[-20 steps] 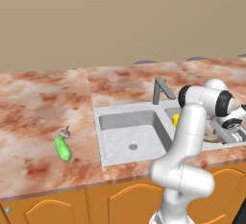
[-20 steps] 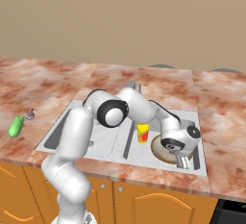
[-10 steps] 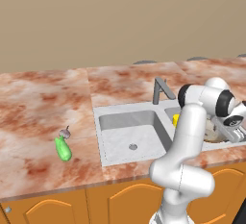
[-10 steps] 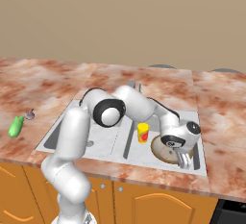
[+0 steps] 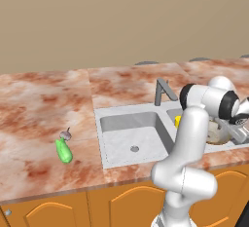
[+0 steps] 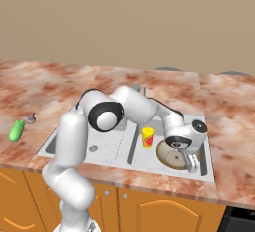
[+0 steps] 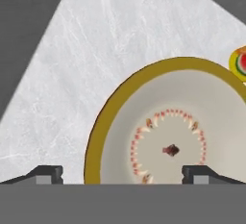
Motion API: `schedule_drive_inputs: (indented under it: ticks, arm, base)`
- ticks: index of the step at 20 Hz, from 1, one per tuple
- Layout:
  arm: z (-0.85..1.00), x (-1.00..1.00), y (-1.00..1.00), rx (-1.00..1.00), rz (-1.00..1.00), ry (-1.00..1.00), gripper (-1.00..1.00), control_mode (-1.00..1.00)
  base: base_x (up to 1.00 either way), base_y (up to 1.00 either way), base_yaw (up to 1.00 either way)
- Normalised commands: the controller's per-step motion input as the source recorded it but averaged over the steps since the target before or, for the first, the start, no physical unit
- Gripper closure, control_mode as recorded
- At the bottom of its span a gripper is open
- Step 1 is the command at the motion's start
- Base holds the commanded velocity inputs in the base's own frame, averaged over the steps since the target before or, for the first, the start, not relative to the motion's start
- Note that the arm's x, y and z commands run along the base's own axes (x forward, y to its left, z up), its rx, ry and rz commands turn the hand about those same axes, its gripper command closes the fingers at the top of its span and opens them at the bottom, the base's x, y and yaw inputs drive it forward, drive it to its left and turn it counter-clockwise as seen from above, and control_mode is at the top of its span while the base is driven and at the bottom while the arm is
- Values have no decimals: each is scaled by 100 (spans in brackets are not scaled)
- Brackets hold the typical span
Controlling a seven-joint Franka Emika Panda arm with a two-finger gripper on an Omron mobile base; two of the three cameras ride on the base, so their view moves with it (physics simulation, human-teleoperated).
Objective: Remove the corn and garlic from the sink. Then move the bowl and cup from the counter to the sink for washing.
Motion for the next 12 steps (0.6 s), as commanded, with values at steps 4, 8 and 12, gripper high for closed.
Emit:
schedule_drive_inputs:
  ticks: [4,8,12]
  arm:
    - [32,-9,7,-6,6,0,-100,-100]
    - [35,-7,10,-4,4,0,-100,-100]
    - [34,-9,11,-1,0,0,-100,-100]
  base:
    - [0,0,0]
    - [0,0,0]
    - [0,0,0]
